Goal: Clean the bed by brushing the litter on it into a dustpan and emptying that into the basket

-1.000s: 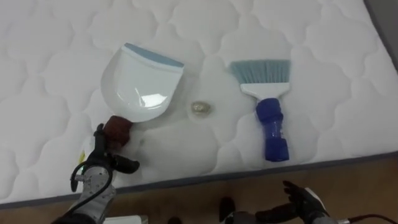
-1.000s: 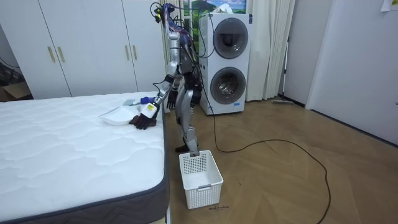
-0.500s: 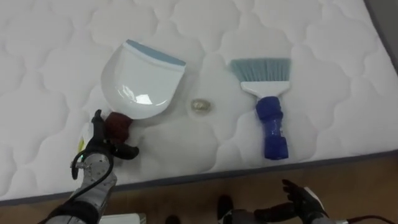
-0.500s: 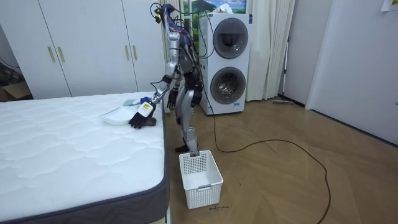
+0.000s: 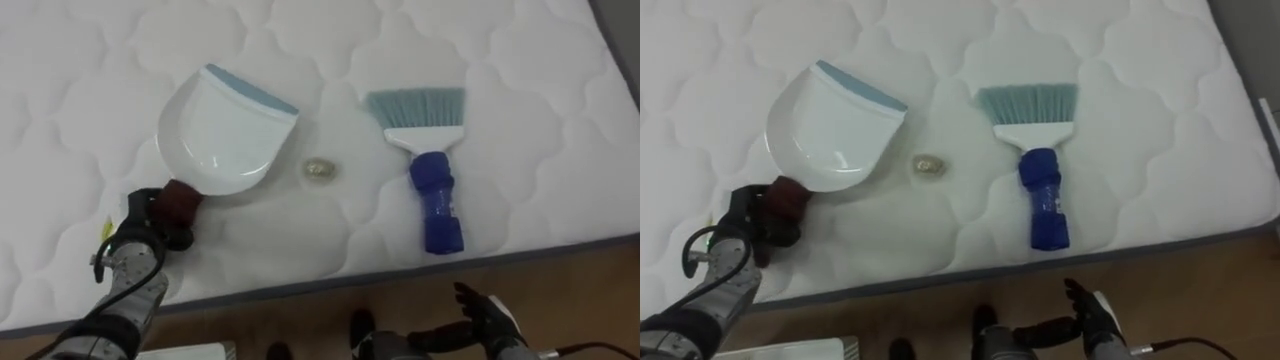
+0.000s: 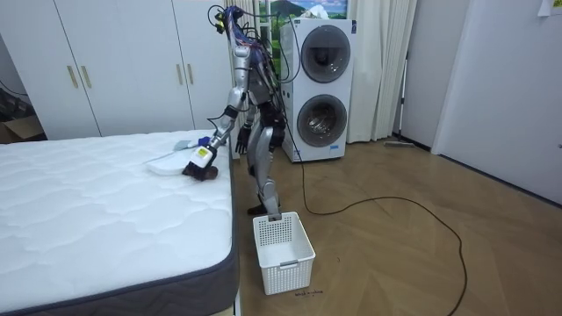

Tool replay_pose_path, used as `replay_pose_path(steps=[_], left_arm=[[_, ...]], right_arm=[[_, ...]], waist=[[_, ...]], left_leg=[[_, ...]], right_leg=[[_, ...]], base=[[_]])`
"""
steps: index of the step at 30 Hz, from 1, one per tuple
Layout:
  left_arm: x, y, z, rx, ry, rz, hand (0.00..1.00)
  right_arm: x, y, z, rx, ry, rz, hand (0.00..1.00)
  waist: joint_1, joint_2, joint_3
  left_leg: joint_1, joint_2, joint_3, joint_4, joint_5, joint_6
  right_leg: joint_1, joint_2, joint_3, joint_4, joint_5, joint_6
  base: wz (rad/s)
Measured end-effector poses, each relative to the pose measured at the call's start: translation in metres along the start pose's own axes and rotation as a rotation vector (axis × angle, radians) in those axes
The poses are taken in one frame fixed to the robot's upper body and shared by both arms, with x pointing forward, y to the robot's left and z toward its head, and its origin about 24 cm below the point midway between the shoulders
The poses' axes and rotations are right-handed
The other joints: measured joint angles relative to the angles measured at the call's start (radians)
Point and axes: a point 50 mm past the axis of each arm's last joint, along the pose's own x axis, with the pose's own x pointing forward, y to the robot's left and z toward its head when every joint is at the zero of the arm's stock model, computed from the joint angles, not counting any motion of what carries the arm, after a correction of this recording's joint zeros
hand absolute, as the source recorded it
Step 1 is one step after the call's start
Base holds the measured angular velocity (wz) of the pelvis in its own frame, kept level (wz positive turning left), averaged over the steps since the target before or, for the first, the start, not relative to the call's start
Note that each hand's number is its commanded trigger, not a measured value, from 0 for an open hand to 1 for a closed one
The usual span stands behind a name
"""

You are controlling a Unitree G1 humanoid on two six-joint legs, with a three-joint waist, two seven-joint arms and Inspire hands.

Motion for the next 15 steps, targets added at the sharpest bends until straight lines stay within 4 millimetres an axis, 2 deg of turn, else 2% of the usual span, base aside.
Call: replay_pose_path(steps=[15], left_arm=[[-0.0020, -0.0086, -0.0043, 0.040, 0.048, -0.066, 1.00]], right_arm=[[-0.0018, 0.0027, -0.0005, 0.010, -0.003, -0.008, 0.00]], waist=[[-0.005, -0.001, -0.0002]], left_leg=[[0.002, -0.001, 0.015, -0.001, -0.001, 0.001]], right_leg=[[-0.001, -0.002, 0.004, 0.006, -0.007, 0.005]], base=[[0.00]])
